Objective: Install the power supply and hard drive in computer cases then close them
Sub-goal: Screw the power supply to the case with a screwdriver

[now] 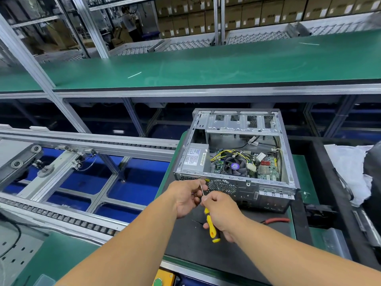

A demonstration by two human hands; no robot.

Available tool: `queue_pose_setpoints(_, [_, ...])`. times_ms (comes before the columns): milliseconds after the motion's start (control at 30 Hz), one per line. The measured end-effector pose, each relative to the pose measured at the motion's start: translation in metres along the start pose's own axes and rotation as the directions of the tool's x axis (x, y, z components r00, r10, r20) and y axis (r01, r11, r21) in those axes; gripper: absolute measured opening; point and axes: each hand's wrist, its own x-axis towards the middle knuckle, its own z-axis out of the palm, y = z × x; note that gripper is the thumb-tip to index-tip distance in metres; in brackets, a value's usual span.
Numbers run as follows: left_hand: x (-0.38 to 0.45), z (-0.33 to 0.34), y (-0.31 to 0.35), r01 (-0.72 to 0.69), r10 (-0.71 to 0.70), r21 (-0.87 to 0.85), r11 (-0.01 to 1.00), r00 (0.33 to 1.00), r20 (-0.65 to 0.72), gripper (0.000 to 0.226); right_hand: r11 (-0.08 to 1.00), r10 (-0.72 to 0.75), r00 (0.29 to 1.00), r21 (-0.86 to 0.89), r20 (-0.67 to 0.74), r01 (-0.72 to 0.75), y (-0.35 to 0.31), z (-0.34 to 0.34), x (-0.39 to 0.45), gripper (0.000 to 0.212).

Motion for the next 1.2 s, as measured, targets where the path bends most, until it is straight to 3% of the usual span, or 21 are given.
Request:
queue_pose_setpoints(233, [0.002, 0.0, 0.006, 0.05, -0.056, 0.124, 0.991, 0.997, 0.05, 0.024, 0.988, 0.036, 0.999, 0.152, 0.016, -0.038, 0.001, 0.006, 0.002, 0.027])
queue_pose_setpoints(933, [-0.001, -0.016, -0.005, -0.105, 0.132, 0.222, 0.969, 0.985, -0.114, 0.016, 0.88, 0.179, 0.97, 0.413, 0.166, -0.233, -0.018, 0.027, -0.008, 0.03])
queue_pose_setpoints(1100, [-0.017, -0.041, -0.047, -0.071, 0.11, 0.168, 0.983, 0.965, -0.238, 0.028, 0.822, 0.19, 0.967, 0.511, 0.17, -0.251, -0.02, 0.031, -0.009, 0.025])
queue_pose_setpoints(1200, [-0.038, -0.049, -0.072, 0.021, 0.02, 0.156, 0.988, 0.966, -0.258, 0.033, 0.814, 0.194, 0.963, 0.517, 0.189, -0.265, -0.021, 0.031, -0.009, 0.026])
